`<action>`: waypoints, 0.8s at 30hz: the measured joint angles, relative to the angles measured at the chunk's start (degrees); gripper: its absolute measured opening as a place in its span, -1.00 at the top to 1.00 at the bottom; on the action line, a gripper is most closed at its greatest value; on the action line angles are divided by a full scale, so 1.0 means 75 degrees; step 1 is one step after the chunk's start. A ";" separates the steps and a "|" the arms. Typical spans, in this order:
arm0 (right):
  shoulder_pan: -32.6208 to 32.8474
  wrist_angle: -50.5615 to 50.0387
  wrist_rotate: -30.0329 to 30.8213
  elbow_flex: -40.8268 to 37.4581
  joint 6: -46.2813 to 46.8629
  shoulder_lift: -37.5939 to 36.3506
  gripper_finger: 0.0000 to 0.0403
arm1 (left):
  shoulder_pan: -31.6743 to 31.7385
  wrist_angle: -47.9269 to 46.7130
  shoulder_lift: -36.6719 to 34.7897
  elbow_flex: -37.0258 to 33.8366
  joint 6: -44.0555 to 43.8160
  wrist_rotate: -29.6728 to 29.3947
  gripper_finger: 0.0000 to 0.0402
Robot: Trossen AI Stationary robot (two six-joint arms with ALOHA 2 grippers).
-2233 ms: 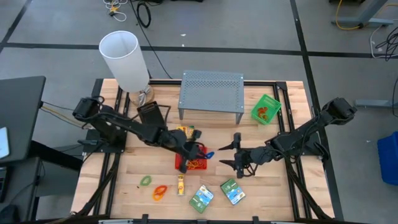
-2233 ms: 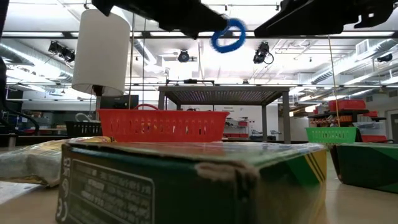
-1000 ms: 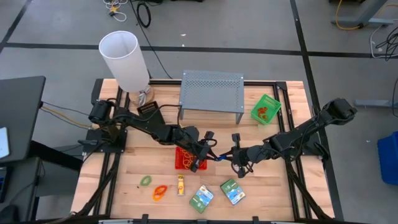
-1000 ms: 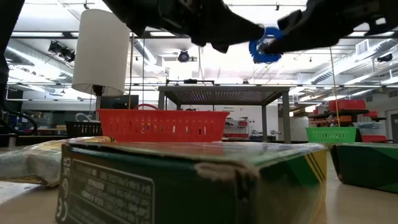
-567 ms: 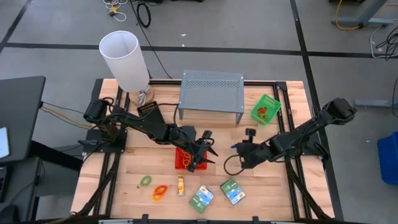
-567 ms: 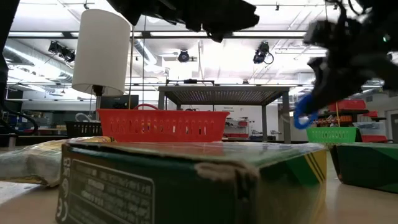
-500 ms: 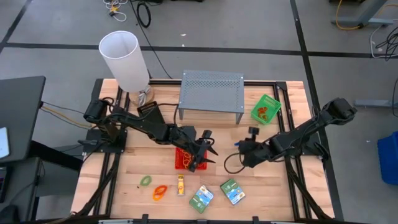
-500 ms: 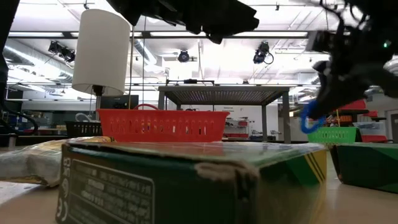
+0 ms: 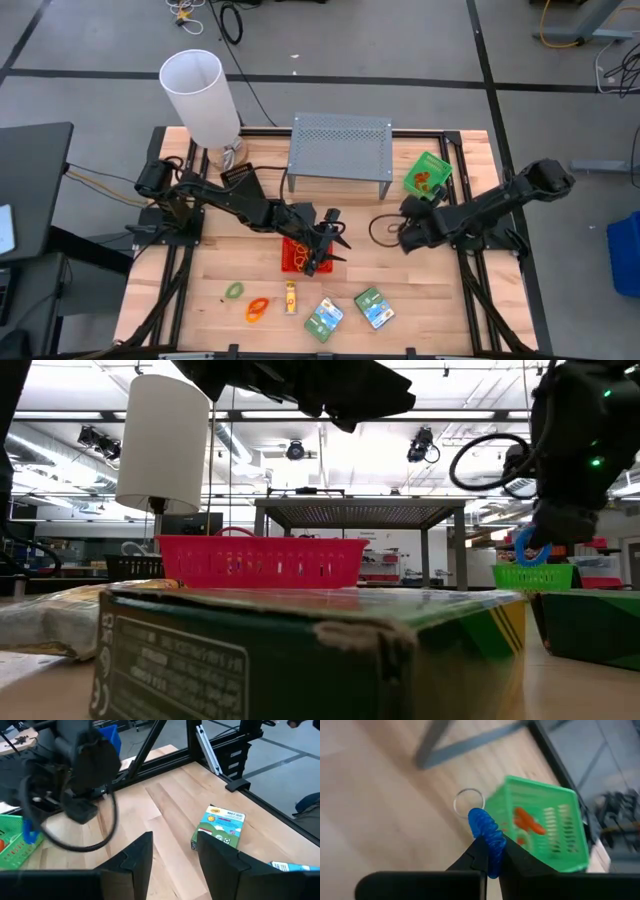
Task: Pick & Place Office Desk Supplies
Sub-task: Put the blue spring keychain into the green bin
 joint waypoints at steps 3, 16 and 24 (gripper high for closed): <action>-0.0325 -0.0440 0.0153 0.0003 0.0412 0.0000 0.90 | -0.0009 -0.0002 0.0000 0.0000 -0.0005 0.0000 0.20; -0.1672 -0.0907 0.0219 0.0003 0.0667 0.0000 0.90 | -0.0096 -0.0009 0.0005 0.0000 0.0000 0.0006 0.20; -0.2018 -0.0490 0.0084 0.0003 0.0296 0.0000 0.19 | -0.0096 -0.0012 0.0006 0.0000 -0.0003 0.0004 0.20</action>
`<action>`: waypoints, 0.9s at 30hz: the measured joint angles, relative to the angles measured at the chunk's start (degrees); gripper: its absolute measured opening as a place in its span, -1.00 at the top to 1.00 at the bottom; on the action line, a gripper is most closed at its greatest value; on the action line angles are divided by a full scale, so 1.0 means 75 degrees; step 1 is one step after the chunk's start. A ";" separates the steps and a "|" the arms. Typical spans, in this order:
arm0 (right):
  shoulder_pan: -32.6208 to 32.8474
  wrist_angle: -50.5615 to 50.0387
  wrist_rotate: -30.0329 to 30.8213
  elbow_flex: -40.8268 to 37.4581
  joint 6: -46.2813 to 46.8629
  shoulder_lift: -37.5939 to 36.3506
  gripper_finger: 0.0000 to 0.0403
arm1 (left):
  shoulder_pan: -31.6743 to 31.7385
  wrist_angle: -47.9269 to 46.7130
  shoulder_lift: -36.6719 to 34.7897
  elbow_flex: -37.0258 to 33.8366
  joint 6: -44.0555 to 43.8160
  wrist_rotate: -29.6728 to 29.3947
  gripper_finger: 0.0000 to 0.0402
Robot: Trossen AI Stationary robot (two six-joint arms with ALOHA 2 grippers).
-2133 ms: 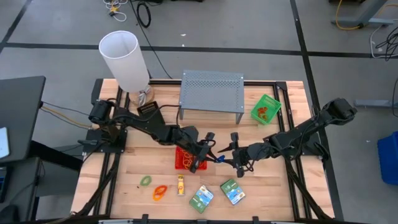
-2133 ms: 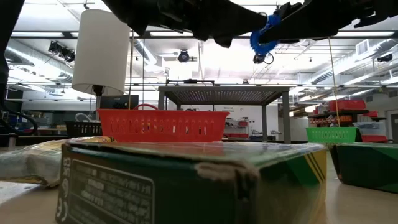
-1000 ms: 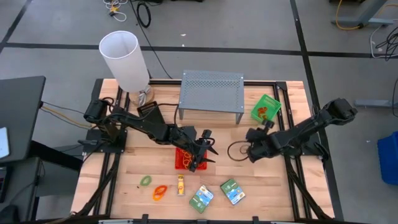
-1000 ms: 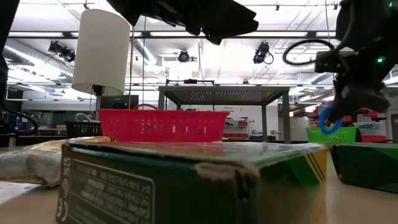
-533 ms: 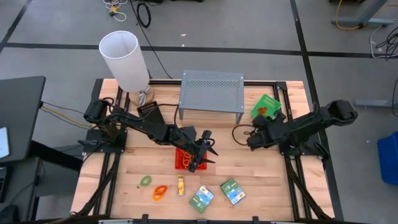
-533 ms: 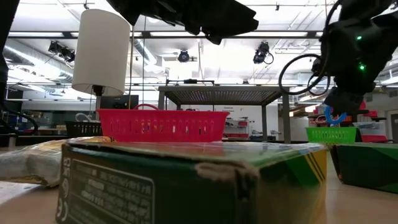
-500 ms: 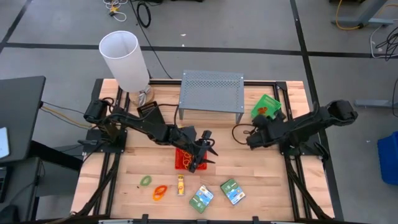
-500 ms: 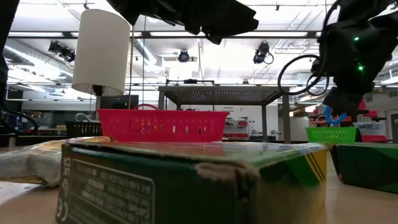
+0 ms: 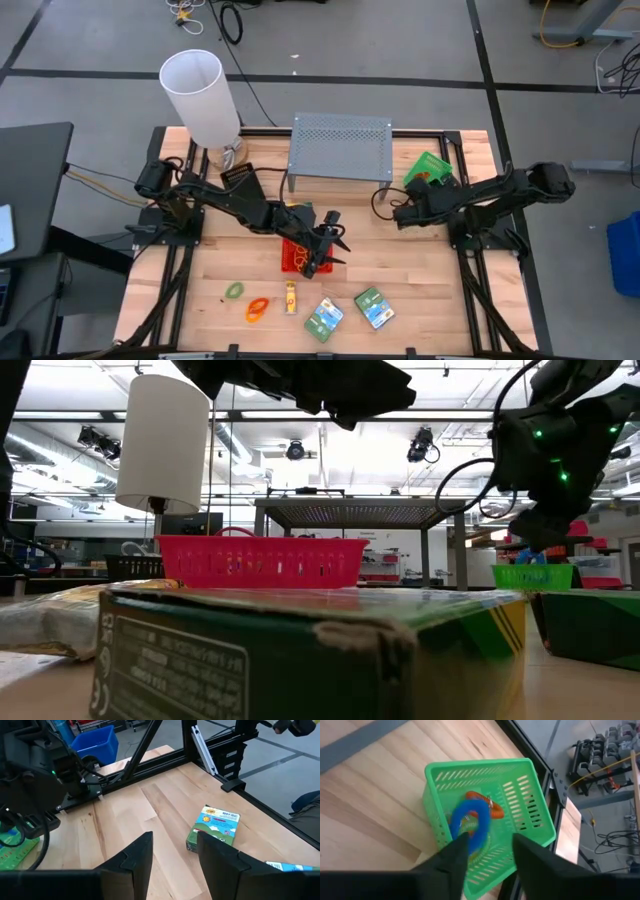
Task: Pick & Place Office Desk Supplies
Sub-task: Put the blue spring keychain into the green bin, then put the orange spring keychain into the green bin
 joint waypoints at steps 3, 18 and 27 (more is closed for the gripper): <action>-0.0097 0.0025 -0.0013 0.0000 0.0033 0.0000 -0.05 | 0.0000 0.0002 0.0000 0.0000 0.0015 -0.0001 0.20; 0.0141 0.0828 -0.0235 0.0000 -0.0336 0.0000 -0.07 | -0.0217 -0.0731 -0.0739 0.0003 0.0089 -0.0085 0.20; 0.1342 0.3406 -0.1957 0.0000 -0.1915 0.0000 -0.04 | -0.0982 -0.3558 -0.1601 0.0003 -0.0776 -0.1928 0.20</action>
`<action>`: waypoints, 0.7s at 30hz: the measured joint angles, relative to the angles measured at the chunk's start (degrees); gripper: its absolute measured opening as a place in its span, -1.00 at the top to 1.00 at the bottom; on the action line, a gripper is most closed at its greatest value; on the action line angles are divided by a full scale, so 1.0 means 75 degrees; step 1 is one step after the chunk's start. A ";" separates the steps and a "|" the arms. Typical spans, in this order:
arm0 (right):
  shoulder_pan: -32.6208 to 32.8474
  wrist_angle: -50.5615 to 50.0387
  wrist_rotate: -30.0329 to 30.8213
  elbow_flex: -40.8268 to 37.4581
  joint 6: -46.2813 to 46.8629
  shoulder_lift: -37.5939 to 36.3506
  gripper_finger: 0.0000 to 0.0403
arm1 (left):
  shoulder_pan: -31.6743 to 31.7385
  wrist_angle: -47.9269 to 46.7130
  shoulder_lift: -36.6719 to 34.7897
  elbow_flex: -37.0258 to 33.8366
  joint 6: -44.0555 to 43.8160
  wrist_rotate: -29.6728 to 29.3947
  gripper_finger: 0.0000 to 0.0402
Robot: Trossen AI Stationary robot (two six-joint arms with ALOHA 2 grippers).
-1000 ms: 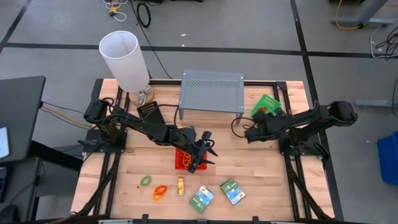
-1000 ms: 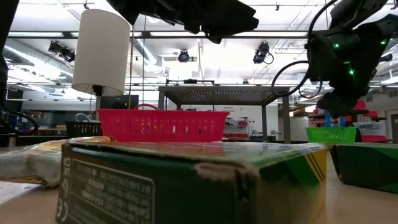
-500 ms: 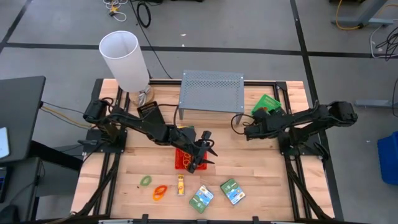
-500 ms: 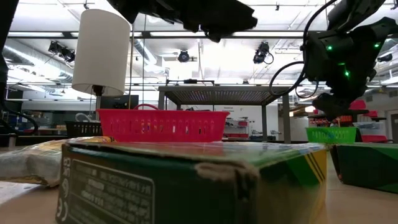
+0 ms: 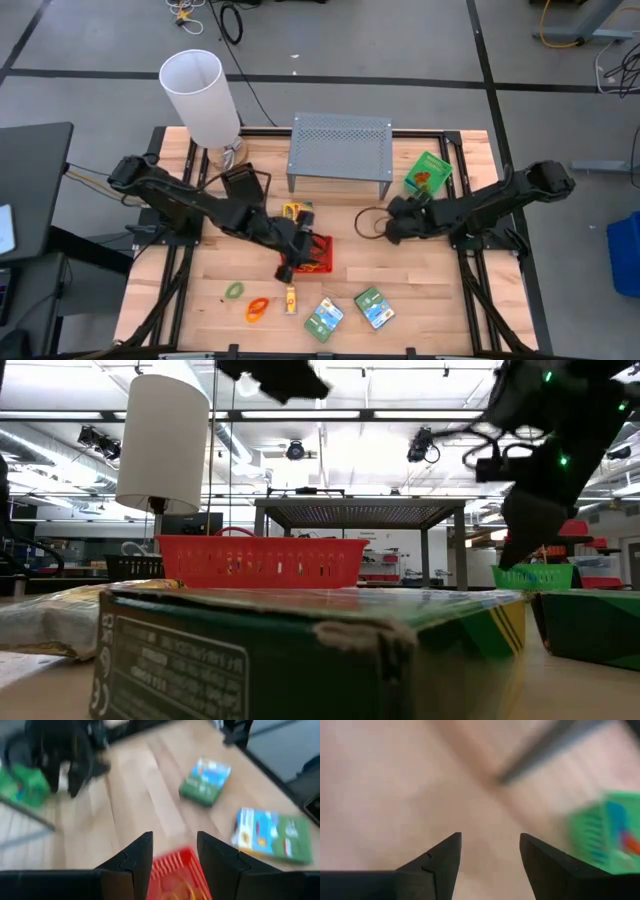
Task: Pick & Place Office Desk Supplies
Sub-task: Put the orange spring keychain into the green bin
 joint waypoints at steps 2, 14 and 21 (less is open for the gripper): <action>0.0249 0.0661 -0.0305 0.0000 -0.0296 0.0003 -0.04 | -0.0184 -0.0569 -0.0062 0.0000 -0.0435 -0.0226 0.20; 0.1454 0.3568 -0.2579 0.0000 -0.1679 0.0003 -0.04 | -0.1425 -0.4167 -0.0087 -0.0035 -0.3997 -0.0029 0.20; 0.1799 0.3939 -0.2702 0.0000 -0.1802 0.0003 -0.04 | -0.2474 -0.3429 0.0129 -0.0035 -0.5290 0.0300 0.20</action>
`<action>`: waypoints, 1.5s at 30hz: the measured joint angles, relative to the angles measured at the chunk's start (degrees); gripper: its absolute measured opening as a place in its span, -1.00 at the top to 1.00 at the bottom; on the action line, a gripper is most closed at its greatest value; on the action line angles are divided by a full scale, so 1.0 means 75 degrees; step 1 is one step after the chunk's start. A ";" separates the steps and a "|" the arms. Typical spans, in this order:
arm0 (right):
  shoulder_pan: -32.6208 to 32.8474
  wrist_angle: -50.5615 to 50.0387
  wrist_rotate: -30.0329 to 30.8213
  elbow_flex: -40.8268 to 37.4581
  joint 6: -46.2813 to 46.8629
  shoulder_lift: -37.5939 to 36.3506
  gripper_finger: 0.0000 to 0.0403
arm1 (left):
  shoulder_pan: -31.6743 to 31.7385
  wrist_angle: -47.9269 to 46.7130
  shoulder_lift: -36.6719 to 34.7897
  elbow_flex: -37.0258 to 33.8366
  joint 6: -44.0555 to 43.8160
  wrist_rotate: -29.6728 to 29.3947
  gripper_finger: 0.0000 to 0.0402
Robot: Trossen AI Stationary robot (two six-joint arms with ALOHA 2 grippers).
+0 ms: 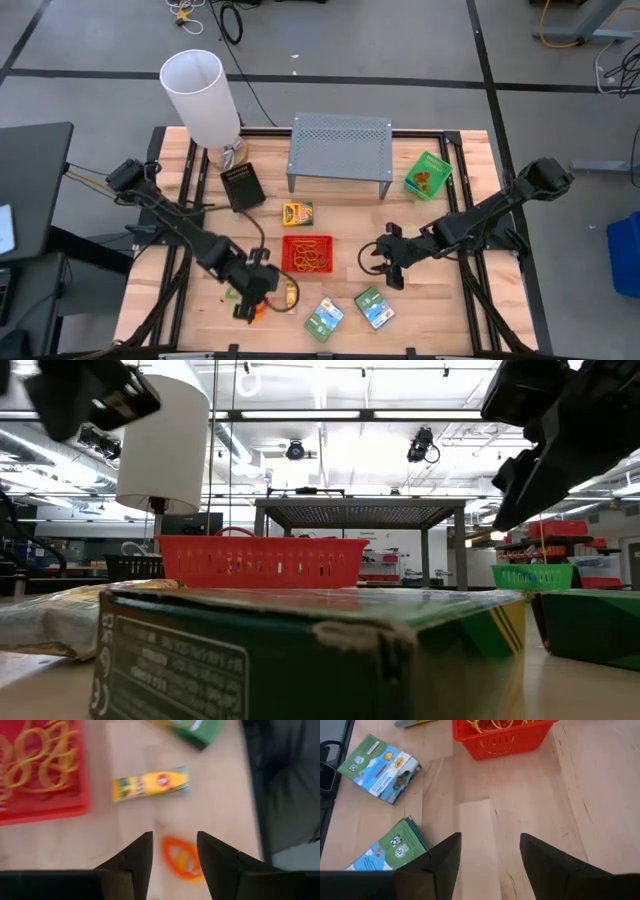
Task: Pick & Place Office Desk Supplies
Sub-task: Put the orange spring keychain into the green bin
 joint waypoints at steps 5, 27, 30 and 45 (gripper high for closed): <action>0.0023 0.0018 0.0039 0.0000 0.0004 0.0000 -0.04 | -0.0427 0.0570 0.0515 0.0003 -0.0881 -0.0236 0.21; 0.0170 0.0416 0.0045 0.0000 -0.0284 0.0000 -0.04 | -0.0740 -0.0283 0.2201 0.0008 -0.2414 0.0018 0.23; 0.0232 0.0519 0.0045 0.0000 -0.0344 0.0000 -0.04 | -0.0746 -0.0233 0.2362 0.0036 -0.2395 0.0097 0.24; 0.0232 0.0576 0.0200 0.0000 -0.0448 0.0000 -0.04 | -0.0743 -0.0313 0.2458 0.0001 -0.2140 -0.0959 0.88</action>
